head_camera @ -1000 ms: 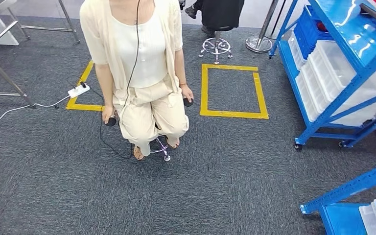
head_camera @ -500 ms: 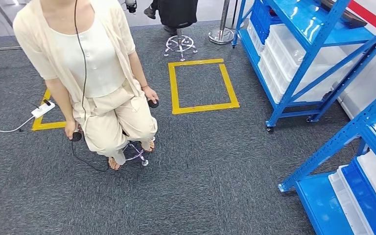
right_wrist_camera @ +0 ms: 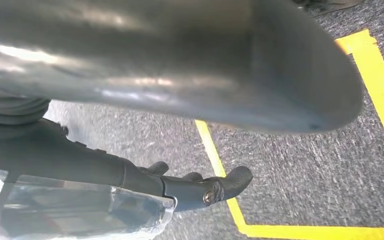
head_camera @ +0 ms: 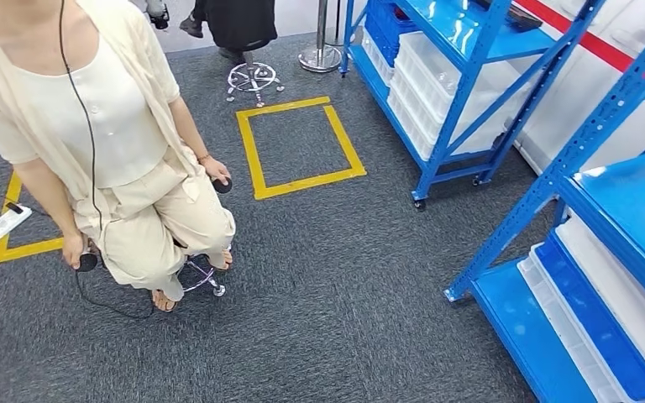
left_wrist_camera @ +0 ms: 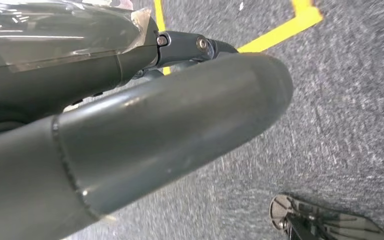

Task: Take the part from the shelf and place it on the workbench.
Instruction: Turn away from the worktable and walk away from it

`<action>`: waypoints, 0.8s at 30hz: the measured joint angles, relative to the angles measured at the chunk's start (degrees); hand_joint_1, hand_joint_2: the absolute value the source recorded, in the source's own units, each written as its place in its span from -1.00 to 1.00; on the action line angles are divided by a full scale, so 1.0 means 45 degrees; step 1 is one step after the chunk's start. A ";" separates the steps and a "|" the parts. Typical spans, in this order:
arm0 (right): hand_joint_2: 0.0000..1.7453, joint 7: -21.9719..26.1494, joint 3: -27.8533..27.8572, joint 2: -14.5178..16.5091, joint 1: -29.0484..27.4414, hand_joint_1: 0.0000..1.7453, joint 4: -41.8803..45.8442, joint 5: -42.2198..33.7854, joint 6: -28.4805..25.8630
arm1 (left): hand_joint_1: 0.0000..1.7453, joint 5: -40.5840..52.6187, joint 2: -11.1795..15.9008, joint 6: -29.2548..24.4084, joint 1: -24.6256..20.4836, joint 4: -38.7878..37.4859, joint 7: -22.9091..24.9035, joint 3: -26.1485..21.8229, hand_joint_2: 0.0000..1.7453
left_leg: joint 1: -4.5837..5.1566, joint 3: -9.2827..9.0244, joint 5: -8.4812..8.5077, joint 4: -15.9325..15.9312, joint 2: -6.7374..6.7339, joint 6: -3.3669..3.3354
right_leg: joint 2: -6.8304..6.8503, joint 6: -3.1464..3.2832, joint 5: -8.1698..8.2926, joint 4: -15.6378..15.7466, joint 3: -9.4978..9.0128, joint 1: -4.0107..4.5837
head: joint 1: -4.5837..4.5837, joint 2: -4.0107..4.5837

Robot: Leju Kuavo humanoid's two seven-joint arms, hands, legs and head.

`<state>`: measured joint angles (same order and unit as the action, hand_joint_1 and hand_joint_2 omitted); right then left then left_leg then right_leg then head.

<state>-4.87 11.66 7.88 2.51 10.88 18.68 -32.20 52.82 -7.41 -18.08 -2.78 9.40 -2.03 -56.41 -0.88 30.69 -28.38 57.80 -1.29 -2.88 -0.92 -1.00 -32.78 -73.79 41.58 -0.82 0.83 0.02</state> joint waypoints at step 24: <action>-1.00 0.0400 0.0503 0.0293 0.0079 -1.00 -0.0001 -0.0340 -0.0135 | -1.00 0.0164 0.0078 -0.0524 -0.0112 -0.0034 -0.0542 0.0102 -1.00 | -0.0129 0.0001 -0.0166 0.0230 0.1105 0.0445 | -0.1311 0.0000 0.1410 0.3486 -0.1930 0.0062 | -0.0144 0.0001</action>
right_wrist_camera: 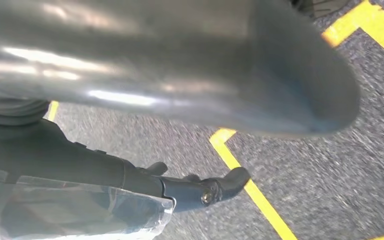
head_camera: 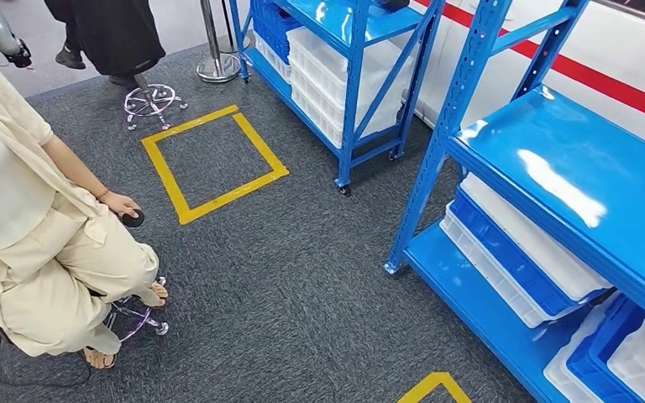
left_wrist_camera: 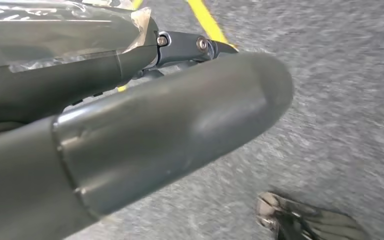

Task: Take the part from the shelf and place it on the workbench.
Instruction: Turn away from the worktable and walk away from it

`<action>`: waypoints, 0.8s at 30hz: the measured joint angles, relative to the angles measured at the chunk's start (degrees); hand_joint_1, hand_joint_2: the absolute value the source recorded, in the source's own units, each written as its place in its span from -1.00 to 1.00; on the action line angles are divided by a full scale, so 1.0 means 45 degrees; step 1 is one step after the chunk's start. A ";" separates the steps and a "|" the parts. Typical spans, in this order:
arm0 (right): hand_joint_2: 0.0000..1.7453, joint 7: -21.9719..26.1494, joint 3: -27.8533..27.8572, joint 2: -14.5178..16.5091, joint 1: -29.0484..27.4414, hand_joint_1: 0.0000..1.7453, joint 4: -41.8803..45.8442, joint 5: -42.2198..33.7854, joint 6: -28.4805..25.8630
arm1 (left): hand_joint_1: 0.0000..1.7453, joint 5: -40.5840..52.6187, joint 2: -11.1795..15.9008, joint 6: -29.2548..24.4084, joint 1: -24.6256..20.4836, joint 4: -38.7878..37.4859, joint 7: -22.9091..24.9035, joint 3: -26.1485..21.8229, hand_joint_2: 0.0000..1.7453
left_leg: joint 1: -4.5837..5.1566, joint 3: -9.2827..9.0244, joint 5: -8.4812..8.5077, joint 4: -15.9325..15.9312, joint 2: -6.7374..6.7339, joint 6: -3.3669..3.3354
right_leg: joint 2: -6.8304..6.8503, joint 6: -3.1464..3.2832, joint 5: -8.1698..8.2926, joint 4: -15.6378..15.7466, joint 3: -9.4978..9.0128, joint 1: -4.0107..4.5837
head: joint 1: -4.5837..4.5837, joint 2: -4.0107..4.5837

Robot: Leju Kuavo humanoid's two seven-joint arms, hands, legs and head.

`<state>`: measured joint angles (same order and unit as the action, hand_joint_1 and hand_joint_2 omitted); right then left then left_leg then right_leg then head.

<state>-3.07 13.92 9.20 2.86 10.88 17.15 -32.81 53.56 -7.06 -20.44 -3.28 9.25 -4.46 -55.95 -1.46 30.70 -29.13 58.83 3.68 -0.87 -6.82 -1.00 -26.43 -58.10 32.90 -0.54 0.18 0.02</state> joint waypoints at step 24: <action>-1.00 0.0002 0.0021 -0.0152 0.0070 -1.00 -0.0007 0.0030 -0.0005 | -1.00 0.0085 -0.0165 0.0001 -0.0069 0.0000 -0.0154 0.0024 -1.00 | -0.0017 0.1241 -0.1271 0.2939 -0.0785 0.0248 | 0.0942 0.0360 -0.0046 0.0003 -0.0200 -0.0030 | -0.0112 -0.0001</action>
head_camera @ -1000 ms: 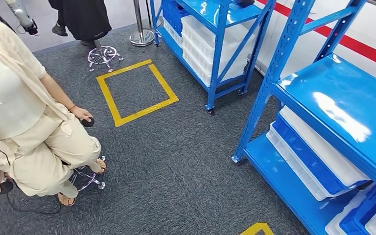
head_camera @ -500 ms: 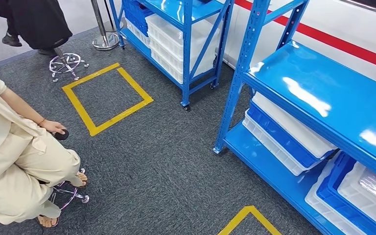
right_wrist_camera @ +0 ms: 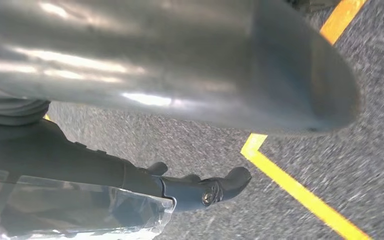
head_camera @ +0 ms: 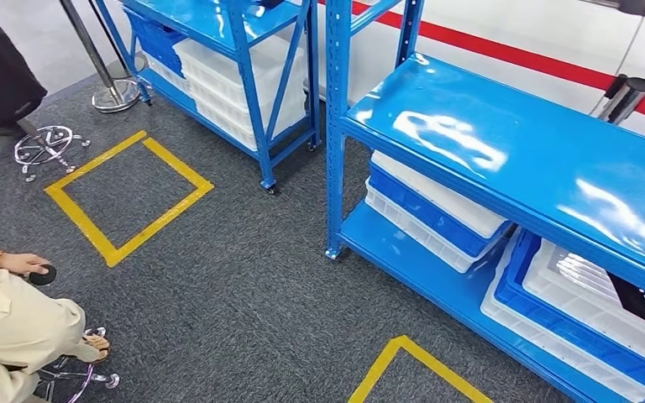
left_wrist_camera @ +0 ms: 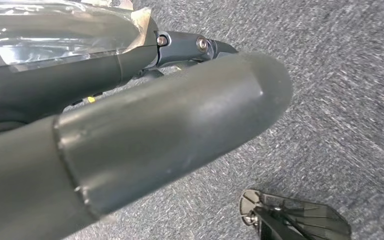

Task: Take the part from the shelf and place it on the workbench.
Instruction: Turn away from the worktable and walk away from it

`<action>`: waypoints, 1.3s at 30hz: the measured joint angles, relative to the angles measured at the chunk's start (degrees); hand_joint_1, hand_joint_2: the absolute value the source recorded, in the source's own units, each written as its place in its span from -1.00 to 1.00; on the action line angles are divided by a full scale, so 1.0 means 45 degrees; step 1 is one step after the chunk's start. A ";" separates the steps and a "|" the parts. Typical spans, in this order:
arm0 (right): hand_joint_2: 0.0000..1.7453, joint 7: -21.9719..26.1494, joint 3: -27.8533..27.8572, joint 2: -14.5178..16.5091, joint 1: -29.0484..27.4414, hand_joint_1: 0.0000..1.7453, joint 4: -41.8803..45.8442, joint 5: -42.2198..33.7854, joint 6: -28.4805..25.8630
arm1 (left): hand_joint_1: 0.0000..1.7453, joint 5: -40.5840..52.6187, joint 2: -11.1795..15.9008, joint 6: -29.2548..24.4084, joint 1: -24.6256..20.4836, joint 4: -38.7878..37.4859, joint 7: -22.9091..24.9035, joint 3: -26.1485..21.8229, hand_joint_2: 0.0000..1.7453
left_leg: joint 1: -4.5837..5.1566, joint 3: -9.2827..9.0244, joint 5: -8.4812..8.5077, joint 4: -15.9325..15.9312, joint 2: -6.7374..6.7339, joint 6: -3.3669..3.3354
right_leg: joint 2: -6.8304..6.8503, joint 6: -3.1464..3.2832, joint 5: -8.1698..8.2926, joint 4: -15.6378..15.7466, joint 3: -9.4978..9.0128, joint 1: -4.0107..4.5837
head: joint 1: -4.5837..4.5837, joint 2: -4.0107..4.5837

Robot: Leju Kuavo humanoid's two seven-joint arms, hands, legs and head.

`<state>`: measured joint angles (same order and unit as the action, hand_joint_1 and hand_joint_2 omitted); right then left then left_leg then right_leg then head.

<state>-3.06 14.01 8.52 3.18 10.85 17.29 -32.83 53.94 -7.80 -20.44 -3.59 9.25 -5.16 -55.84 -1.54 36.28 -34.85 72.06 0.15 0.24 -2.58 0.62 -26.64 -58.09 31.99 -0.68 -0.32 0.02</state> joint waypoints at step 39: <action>-1.00 0.0025 0.0465 0.0062 -0.0002 -1.00 -0.0019 -0.0411 0.0015 | -1.00 0.0116 -0.0358 -0.0633 -0.0092 0.0036 0.0041 0.0007 -1.00 | 0.0189 -0.1276 0.1645 -0.3338 0.0375 -0.0568 | -0.0522 -0.0356 -0.0044 -0.0114 0.0228 0.0038 | -0.0011 0.0001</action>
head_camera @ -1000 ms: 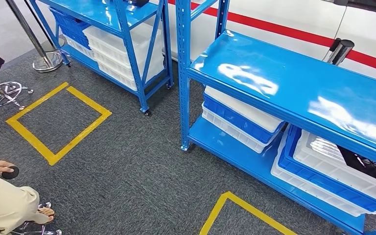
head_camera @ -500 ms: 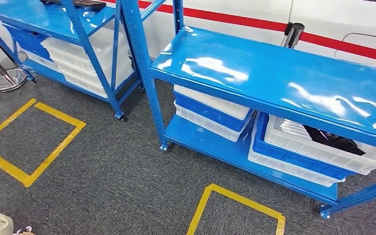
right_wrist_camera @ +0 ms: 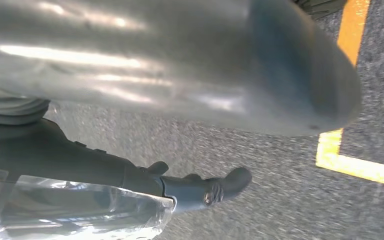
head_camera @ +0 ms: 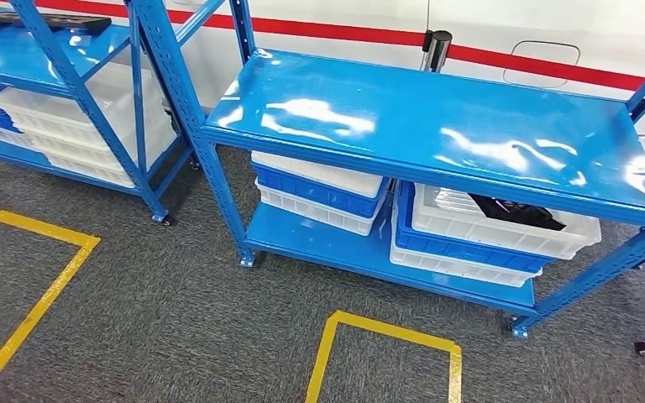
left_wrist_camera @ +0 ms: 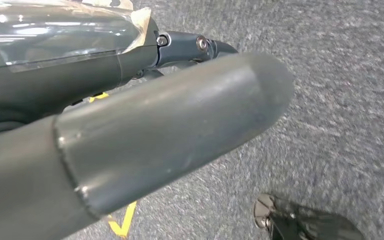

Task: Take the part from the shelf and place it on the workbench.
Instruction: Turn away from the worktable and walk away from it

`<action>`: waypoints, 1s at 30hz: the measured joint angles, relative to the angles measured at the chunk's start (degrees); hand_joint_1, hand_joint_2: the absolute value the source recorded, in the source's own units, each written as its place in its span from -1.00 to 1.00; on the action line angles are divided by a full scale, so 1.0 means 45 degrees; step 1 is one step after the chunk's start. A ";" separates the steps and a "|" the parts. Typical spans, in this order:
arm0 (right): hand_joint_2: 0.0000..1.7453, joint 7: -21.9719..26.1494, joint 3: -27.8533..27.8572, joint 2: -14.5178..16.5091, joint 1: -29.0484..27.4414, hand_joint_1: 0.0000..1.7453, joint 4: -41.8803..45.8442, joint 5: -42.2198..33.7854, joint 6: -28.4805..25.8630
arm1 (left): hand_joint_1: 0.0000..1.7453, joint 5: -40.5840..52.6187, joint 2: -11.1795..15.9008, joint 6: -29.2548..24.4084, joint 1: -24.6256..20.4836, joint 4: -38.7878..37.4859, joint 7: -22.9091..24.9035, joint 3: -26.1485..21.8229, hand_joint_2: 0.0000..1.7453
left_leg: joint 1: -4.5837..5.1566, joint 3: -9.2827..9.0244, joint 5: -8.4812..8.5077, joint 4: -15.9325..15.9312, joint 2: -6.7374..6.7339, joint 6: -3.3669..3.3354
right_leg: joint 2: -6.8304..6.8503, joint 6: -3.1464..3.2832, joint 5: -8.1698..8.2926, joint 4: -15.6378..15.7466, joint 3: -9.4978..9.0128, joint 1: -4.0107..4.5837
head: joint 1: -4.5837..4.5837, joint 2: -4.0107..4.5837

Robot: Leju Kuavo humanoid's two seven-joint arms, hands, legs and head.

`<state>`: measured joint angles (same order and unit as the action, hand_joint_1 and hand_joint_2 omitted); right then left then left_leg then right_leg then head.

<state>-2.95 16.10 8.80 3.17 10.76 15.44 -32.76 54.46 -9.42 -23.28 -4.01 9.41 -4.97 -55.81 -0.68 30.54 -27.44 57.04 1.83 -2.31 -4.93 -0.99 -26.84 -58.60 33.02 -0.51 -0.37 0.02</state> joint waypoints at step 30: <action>-1.00 -0.0321 0.0210 -0.0077 0.0002 -1.00 -0.0023 0.0354 -0.0295 | -1.00 0.0103 -0.0250 -0.0078 -0.0127 0.0121 0.0290 0.0004 -1.00 | 0.0031 0.0262 -0.0219 0.0395 -0.0122 0.0331 | 0.0342 0.0061 -0.0361 -0.0009 -0.0327 0.0074 | -0.0058 0.0000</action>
<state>-4.39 17.05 8.45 3.17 10.66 17.03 -34.09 54.93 -10.54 -23.63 -4.58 9.96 -3.67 -55.80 -0.54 31.72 -28.43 58.82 1.28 -0.82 -3.39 -0.71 -28.46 -58.64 31.55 -0.18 -0.63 0.02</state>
